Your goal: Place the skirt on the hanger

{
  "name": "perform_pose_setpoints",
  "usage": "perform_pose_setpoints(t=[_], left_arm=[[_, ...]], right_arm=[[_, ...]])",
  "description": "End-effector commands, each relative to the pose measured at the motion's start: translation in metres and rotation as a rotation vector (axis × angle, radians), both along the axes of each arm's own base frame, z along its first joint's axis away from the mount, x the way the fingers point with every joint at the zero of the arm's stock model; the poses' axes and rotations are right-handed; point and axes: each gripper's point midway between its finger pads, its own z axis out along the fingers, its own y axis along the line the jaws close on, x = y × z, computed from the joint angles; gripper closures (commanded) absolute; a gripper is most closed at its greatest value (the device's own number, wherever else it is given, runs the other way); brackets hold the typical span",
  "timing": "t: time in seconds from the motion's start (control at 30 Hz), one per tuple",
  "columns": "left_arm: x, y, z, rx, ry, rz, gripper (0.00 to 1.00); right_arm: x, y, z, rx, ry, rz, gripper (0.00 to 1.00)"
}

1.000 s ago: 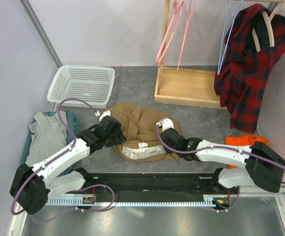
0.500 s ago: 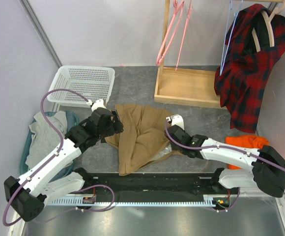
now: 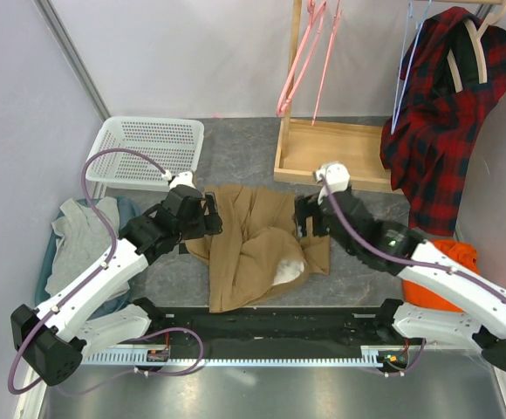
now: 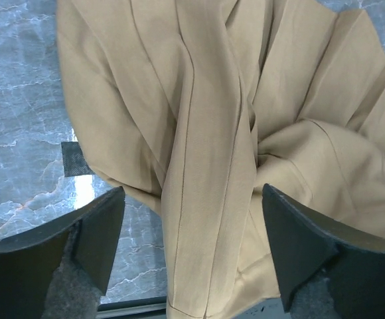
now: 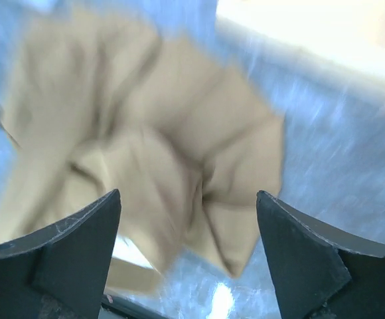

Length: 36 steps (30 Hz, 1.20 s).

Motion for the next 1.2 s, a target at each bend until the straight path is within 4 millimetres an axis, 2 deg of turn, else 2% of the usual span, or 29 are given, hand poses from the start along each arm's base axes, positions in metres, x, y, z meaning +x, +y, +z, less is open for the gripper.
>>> perform_pose_setpoints(t=[0.0, 0.03, 0.1, 0.13, 0.2, 0.23, 0.27, 0.33, 0.37, 0.43, 0.47, 0.5, 0.53, 0.57, 0.6, 0.63, 0.67, 0.7, 0.73, 0.77, 0.8, 0.83, 0.87, 0.9, 0.93, 0.97, 1.0, 1.17], left_arm=[[0.012, -0.015, 0.028, -0.038, -0.085, -0.076, 0.05], [0.012, -0.016, 0.029, -0.041, -0.091, -0.085, 0.01], [0.014, -0.02, 0.033, -0.049, -0.11, -0.112, 0.0], [0.014, -0.02, 0.036, -0.051, -0.121, -0.118, 0.0], [0.014, -0.022, 0.041, -0.059, -0.14, -0.135, 0.01], [0.015, -0.024, 0.043, -0.065, -0.15, -0.142, 0.0], [0.014, -0.025, 0.047, -0.075, -0.161, -0.149, 0.0], [0.014, -0.028, 0.049, -0.089, -0.169, -0.163, 0.01], [0.013, -0.029, 0.052, -0.1, -0.176, -0.17, 0.01], [0.012, -0.031, 0.052, -0.111, -0.178, -0.181, 0.01], [0.012, -0.033, 0.052, -0.116, -0.177, -0.187, 0.01], [0.012, -0.034, 0.052, -0.117, -0.174, -0.189, 0.01], [0.012, -0.034, 0.052, -0.119, -0.172, -0.193, 0.01], [0.011, -0.036, 0.052, -0.126, -0.171, -0.201, 0.01], [0.011, -0.037, 0.052, -0.127, -0.169, -0.204, 0.01], [0.011, -0.038, 0.051, -0.13, -0.165, -0.206, 0.01], [0.01, -0.039, 0.05, -0.132, -0.159, -0.212, 0.02], [0.01, -0.039, 0.05, -0.133, -0.16, -0.211, 0.02], [0.01, -0.039, 0.05, -0.135, -0.159, -0.211, 0.02], [0.009, -0.039, 0.05, -0.135, -0.155, -0.214, 0.02], [0.009, -0.039, 0.049, -0.135, -0.155, -0.214, 0.02], [0.009, -0.039, 0.05, -0.136, -0.156, -0.214, 0.02], [0.009, -0.039, 0.049, -0.135, -0.155, -0.216, 0.02], [0.009, -0.039, 0.05, -0.137, -0.158, -0.216, 0.03], [0.008, -0.039, 0.051, -0.139, -0.16, -0.217, 0.03], [0.008, -0.039, 0.052, -0.141, -0.161, -0.218, 0.03], [0.007, -0.039, 0.052, -0.143, -0.162, -0.218, 0.04], [0.006, -0.038, 0.052, -0.143, -0.165, -0.215, 0.04]], right_arm=[[0.026, -0.026, 0.097, -0.024, -0.2, -0.089, 0.11], [0.034, -0.034, 0.133, 0.005, -0.266, -0.137, 0.11], [0.053, -0.04, 0.159, -0.006, -0.314, -0.181, 0.11], [0.063, -0.051, 0.188, 0.033, -0.357, -0.217, 0.11], [0.087, -0.049, 0.201, 0.043, -0.373, -0.229, 0.11], [0.1, -0.064, 0.223, 0.076, -0.408, -0.276, 0.11], [0.115, -0.054, 0.219, 0.081, -0.39, -0.244, 0.12], [0.137, -0.062, 0.242, 0.127, -0.439, -0.264, 0.12], [0.152, -0.054, 0.238, 0.129, -0.431, -0.238, 0.13], [0.17, -0.056, 0.261, 0.176, -0.493, -0.24, 0.15], [0.184, -0.051, 0.257, 0.179, -0.491, -0.233, 0.16], [0.191, -0.046, 0.266, 0.205, -0.514, -0.208, 0.16], [0.197, -0.051, 0.28, 0.223, -0.547, -0.216, 0.17], [0.215, -0.048, 0.271, 0.218, -0.529, -0.223, 0.17], [0.222, -0.048, 0.273, 0.224, -0.532, -0.224, 0.17], [0.227, -0.053, 0.289, 0.237, -0.564, -0.236, 0.18], [0.242, -0.052, 0.279, 0.224, -0.55, -0.249, 0.18], [0.245, -0.054, 0.292, 0.234, -0.58, -0.258, 0.18], [0.252, -0.058, 0.292, 0.227, -0.584, -0.27, 0.17], [0.266, -0.055, 0.282, 0.216, -0.571, -0.276, 0.18], [0.27, -0.058, 0.294, 0.227, -0.6, -0.282, 0.18], [0.276, -0.058, 0.294, 0.228, -0.602, -0.277, 0.19], [0.29, -0.056, 0.282, 0.219, -0.584, -0.275, 0.19], [0.292, -0.056, 0.29, 0.232, -0.602, -0.274, 0.24], [0.297, -0.059, 0.29, 0.232, -0.603, -0.273, 0.27], [0.306, -0.058, 0.28, 0.225, -0.586, -0.276, 0.29], [0.308, -0.06, 0.283, 0.229, -0.595, -0.281, 0.33], [0.323, -0.067, 0.264, 0.204, -0.558, -0.287, 0.36]])
